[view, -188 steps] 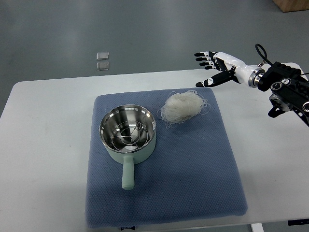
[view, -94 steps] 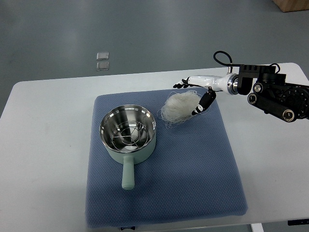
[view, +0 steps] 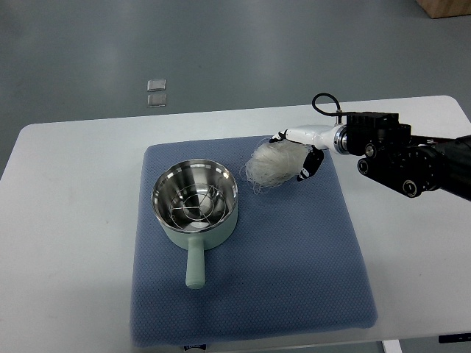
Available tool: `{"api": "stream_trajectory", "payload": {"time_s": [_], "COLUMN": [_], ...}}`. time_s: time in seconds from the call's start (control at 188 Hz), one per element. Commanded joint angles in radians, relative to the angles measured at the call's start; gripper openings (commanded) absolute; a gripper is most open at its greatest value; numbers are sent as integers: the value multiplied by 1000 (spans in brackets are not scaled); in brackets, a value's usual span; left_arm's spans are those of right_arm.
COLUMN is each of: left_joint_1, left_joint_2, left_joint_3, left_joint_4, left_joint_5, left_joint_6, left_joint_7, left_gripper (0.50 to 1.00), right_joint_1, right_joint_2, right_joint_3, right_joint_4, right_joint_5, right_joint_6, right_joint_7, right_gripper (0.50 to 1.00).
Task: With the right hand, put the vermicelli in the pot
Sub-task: 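Lift the vermicelli with the right hand and carry it over the pot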
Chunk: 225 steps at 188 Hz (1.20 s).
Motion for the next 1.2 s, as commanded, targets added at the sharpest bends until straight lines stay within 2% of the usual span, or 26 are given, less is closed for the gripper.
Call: {"api": "stream_trajectory", "payload": {"time_s": [0.0,0.037,0.053,0.059,0.064,0.069,0.075,0.08,0.085,0.09,0.096,0.101,0.106,0.117,0.128,0.351,0.708,0.942,1.192], "left_joint_1": [0,0,0,0,0,0,0,0,0,0,0,0,0,0,0,0,0,0,0], "left_joint_2": [0,0,0,0,0,0,0,0,0,0,0,0,0,0,0,0,0,0,0], "left_joint_3": [0,0,0,0,0,0,0,0,0,0,0,0,0,0,0,0,-2,-2,0], "left_joint_4": [-1,-1,-1,-1,-1,-1,-1,-1,-1,-1,-1,-1,-3,-3,-3,-3,-3,-3,0], "left_joint_5": [0,0,0,0,0,0,0,0,0,0,0,0,0,0,0,0,0,0,0], "left_joint_6": [0,0,0,0,0,0,0,0,0,0,0,0,0,0,0,0,0,2,3], "left_joint_7": [0,0,0,0,0,0,0,0,0,0,0,0,0,0,0,0,0,0,0], "left_gripper": [1000,1000,1000,1000,1000,1000,1000,1000,1000,1000,1000,1000,1000,1000,1000,1000,1000,1000,1000], "right_joint_1": [-2,-2,-2,-2,-2,-2,-2,-2,-2,-2,-1,-1,-1,-1,-1,-4,-9,-10,5], "right_joint_2": [2,4,5,5,7,7,7,7,8,8,8,8,8,8,8,10,-15,-79,-123], "right_joint_3": [2,1,1,1,-1,-1,-1,-1,-1,-1,-1,-1,-1,-1,1,2,68,225,298], "right_joint_4": [-2,-2,-2,-2,-2,-2,-2,-2,-2,-2,-2,-2,-2,-2,-2,1,16,161,233], "right_joint_5": [-4,-4,-4,-4,-4,-4,-4,-4,-4,-4,-4,-4,-4,-4,-4,-4,24,28,120], "right_joint_6": [-28,-39,-47,-47,-50,-50,-53,-53,-56,-56,-59,-59,-61,-61,-65,-79,-190,-187,-177], "right_joint_7": [0,0,0,0,0,0,0,0,0,0,0,0,0,0,0,0,9,11,11], "right_gripper": [817,768,721,721,695,695,664,664,628,627,589,588,552,552,500,500,500,500,500]}}
